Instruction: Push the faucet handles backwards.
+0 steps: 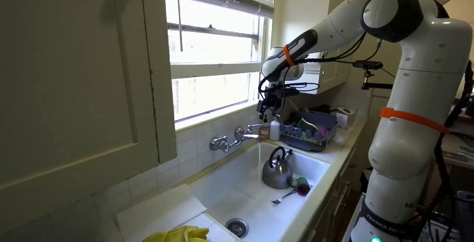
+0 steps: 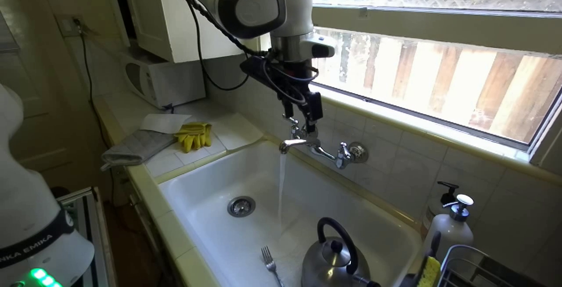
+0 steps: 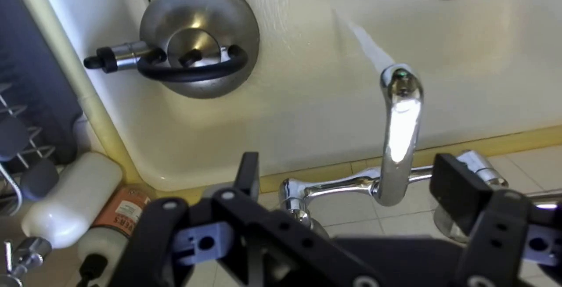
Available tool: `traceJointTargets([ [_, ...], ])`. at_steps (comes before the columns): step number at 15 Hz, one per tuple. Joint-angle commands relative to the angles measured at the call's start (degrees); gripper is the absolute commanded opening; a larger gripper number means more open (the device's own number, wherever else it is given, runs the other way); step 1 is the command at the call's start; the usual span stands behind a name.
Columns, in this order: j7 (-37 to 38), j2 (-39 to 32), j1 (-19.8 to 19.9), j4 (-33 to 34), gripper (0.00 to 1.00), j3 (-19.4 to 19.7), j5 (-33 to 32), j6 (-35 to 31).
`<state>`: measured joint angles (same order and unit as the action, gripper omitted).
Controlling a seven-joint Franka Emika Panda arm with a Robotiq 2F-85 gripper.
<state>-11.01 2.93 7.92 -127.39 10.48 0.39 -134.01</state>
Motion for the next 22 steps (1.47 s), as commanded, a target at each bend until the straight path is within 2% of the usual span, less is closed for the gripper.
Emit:
traceJointTargets([
  [1,-15.50,-3.98,1.06,1.96,1.00,0.97,3.23,-2.57],
  [4,-28.00,-7.12,2.27,4.55,1.00,0.76,6.68,-1.65],
  [5,-28.73,-8.38,3.15,5.88,1.00,0.98,8.12,-1.69],
  [6,-23.67,-5.47,2.50,3.01,1.00,0.19,5.43,-1.81],
  [8,-26.28,-7.14,3.42,4.61,1.00,0.18,6.49,-1.81],
  [13,-27.09,-7.94,3.75,5.54,1.00,0.13,6.73,-1.81],
  [18,-39.10,-11.42,4.53,7.49,1.00,0.05,3.84,-6.21],
  [22,-56.85,-15.17,7.17,9.65,1.00,-1.92,10.60,-9.34],
])
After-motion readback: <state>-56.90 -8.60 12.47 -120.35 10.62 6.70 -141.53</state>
